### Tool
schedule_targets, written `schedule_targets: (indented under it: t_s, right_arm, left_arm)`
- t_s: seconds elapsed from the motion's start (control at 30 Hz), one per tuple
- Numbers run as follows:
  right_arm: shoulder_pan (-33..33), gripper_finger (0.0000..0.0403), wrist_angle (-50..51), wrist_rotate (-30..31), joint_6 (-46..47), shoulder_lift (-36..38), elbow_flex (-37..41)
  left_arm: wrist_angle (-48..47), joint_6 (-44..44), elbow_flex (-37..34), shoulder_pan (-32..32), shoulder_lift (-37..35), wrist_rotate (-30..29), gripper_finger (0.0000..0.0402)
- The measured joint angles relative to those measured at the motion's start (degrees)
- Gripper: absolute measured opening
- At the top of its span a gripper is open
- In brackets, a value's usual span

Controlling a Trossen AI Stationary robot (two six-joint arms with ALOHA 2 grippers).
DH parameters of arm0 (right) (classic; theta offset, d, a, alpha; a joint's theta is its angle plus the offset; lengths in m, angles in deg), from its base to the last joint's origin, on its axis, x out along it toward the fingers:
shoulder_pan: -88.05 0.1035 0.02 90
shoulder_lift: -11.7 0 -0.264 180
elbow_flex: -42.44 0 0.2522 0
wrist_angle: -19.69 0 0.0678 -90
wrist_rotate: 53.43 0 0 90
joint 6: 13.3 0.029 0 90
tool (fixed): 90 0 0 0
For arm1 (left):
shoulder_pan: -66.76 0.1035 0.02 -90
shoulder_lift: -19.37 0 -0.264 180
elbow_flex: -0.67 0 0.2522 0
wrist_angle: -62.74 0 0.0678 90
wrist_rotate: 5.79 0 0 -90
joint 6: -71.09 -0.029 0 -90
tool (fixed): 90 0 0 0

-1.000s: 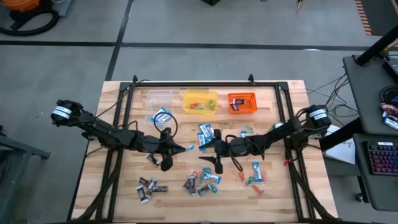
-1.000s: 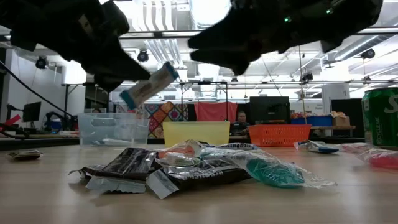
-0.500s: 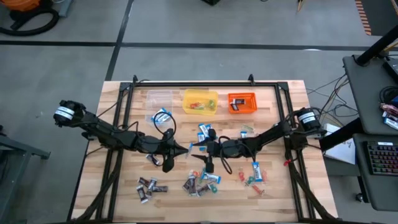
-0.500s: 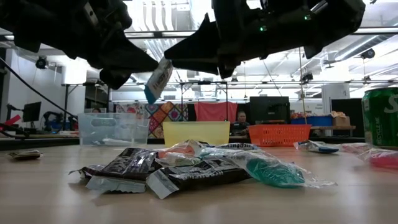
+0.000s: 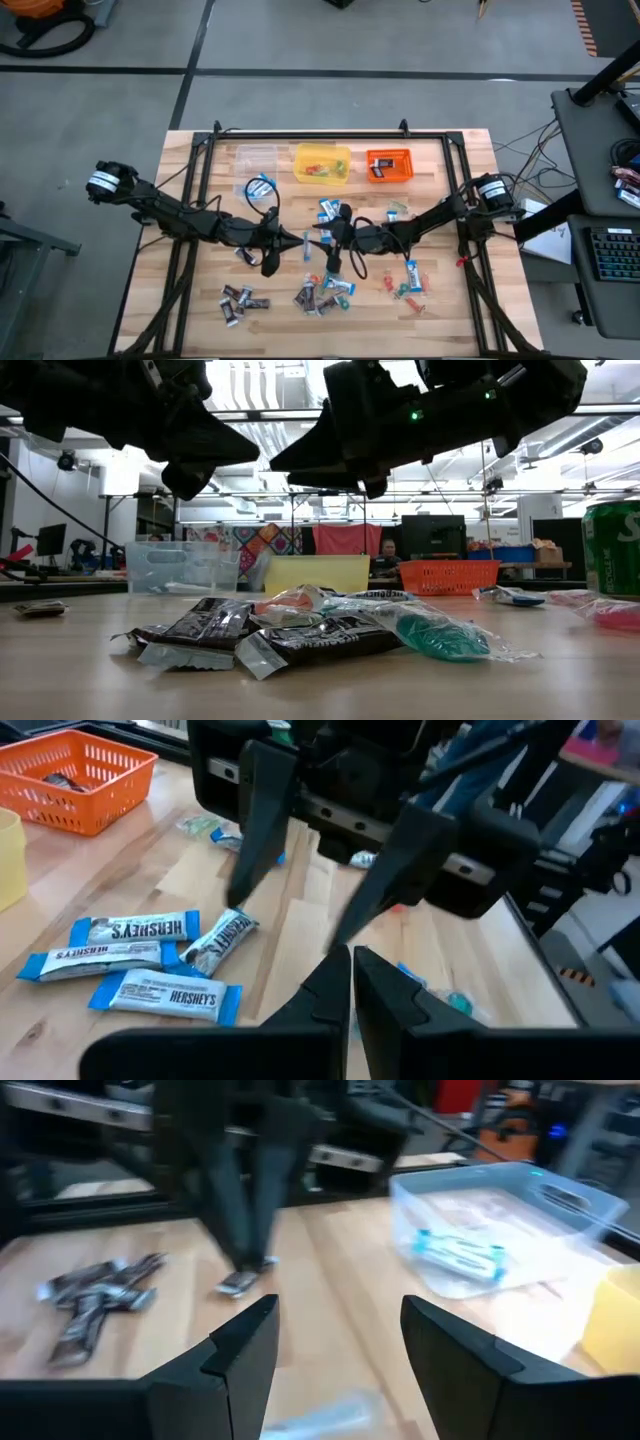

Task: Sort candy
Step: Put the white chocolate into the transparent bin

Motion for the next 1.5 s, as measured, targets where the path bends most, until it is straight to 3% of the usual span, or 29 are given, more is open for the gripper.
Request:
schedule_targets:
  t_s: [0.27, 0.5, 0.67, 0.8, 0.93, 1.2, 1.5]
  right_arm:
    - [-0.13, 0.0203, 1.39, 0.46, 4.25, 0.0, 0.0]
    - [-0.13, 0.0203, 12.2, 0.45, 17.46, 0.0, -0.87]
    - [-0.13, 0.0196, 31.91, 0.44, 27.29, -0.2, -7.33]
    - [-0.12, 0.018, 40.57, 0.42, 31.43, -1.85, -12.99]
    - [0.03, 0.0165, 48.66, 0.25, 34.11, -4.7, -19.3]
    - [-0.13, 0.0137, 59.57, -0.1, 39.36, -11.71, -27.7]
    - [-0.39, 0.0121, 66.76, 0.23, 45.15, -17.62, -33.28]
  left_arm:
    - [-5.02, 1.17, 0.0, -0.09, 0.0, 0.02, 0.0]
    - [-10.99, 5.34, 0.0, -0.09, 0.0, 0.02, 0.0]
    - [-13.33, 6.6, -0.02, -0.07, -0.02, 0.02, 0.0]
    - [-14.43, 7.17, -0.02, -0.07, -0.7, 0.04, 0.0]
    - [-18.36, 8.13, 0.02, -0.17, -3.21, 3.72, 0.0]
    - [-31.11, 10.47, 0.0, -2.02, -8.97, 5.42, 0.0]
    - [-36.4, 11.11, -0.02, -2.82, -12.11, 5.39, 0.0]
